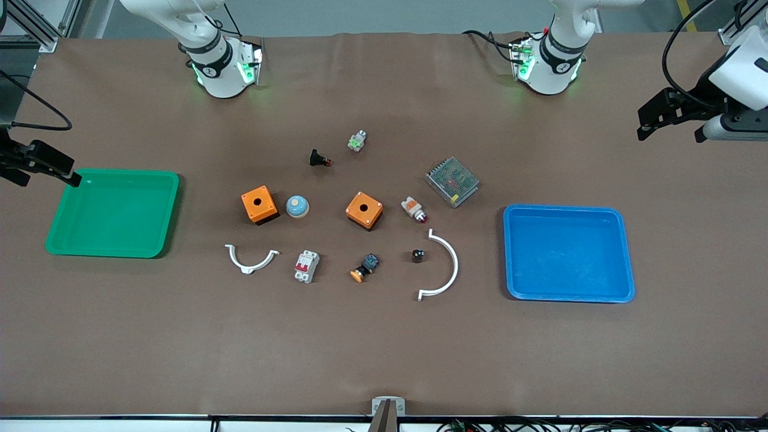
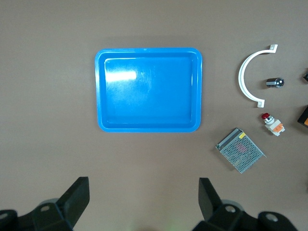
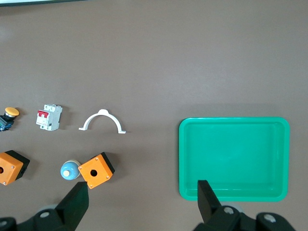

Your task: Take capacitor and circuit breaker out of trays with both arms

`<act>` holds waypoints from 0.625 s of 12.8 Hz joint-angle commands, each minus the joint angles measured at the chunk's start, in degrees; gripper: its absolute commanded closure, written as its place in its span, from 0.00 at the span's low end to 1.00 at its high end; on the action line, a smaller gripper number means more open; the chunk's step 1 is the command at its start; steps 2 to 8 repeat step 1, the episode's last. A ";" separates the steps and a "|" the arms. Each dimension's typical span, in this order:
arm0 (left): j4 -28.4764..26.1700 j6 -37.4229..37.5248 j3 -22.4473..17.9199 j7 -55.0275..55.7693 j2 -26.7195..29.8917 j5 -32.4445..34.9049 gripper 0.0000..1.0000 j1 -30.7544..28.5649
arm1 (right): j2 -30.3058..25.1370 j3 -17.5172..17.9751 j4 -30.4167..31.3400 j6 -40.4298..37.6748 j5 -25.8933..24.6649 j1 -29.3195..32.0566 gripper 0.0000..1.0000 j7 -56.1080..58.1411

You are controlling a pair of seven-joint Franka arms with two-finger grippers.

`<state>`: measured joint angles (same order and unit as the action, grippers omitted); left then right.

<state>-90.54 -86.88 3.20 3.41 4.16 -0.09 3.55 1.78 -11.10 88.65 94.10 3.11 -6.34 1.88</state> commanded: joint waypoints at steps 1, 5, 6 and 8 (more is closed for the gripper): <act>1.07 1.45 -0.12 -1.12 -0.30 0.18 0.00 -0.29 | -1.43 0.64 2.14 0.91 -0.91 1.50 0.00 0.41; 1.07 1.45 -0.12 -1.12 -0.30 0.18 0.00 -0.29 | -1.43 0.64 2.14 0.91 -0.91 1.50 0.00 0.41; 1.07 1.45 -0.12 -1.12 -0.30 0.18 0.00 -0.29 | -1.43 0.64 2.14 0.91 -0.91 1.50 0.00 0.41; 1.07 1.45 -0.12 -1.12 -0.30 0.18 0.00 -0.29 | -1.43 0.64 2.14 0.91 -0.91 1.50 0.00 0.41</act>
